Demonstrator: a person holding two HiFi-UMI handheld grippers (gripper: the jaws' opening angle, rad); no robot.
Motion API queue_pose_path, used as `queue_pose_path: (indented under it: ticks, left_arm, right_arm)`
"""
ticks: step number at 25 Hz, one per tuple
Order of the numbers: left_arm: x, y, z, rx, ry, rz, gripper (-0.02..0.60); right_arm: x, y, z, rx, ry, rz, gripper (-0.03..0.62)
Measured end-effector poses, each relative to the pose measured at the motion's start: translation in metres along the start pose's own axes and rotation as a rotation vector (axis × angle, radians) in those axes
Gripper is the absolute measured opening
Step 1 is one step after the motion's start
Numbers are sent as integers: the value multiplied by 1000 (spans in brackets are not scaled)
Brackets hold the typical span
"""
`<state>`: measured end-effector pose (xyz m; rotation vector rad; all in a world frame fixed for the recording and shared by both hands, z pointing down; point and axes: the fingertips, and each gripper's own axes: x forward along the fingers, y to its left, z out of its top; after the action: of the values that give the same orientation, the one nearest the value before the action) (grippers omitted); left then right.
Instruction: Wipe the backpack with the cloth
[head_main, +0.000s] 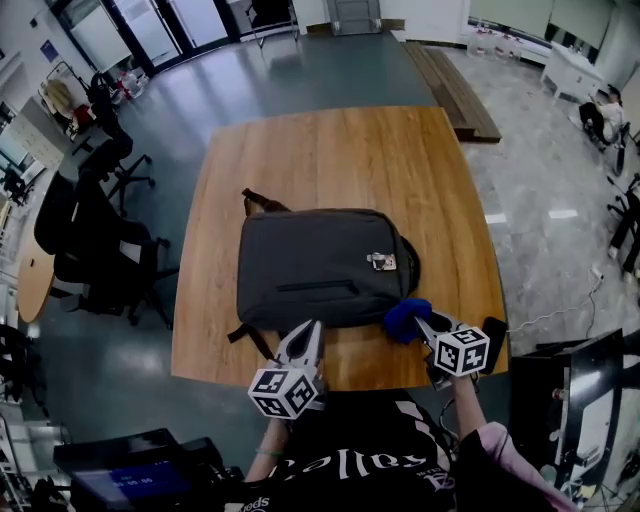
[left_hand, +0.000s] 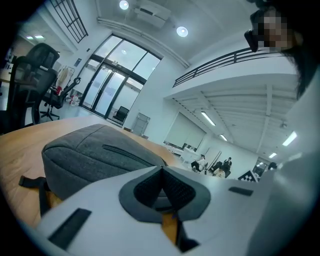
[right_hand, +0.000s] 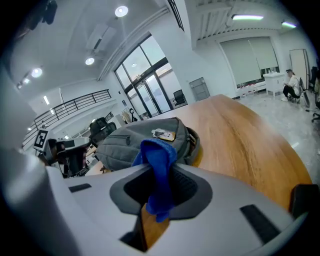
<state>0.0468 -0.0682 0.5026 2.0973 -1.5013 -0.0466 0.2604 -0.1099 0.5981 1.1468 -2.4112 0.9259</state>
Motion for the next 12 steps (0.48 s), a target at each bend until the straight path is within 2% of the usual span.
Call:
queue_pose_path:
  ticks: [7, 12]
  left_arm:
    - [16, -8, 1, -6, -16, 41, -2]
    - [19, -5, 1, -9, -15, 68, -2]
  right_arm:
    - [-7, -35, 21, -11, 8, 7, 66]
    - [-6, -60, 86, -40, -77, 28, 66]
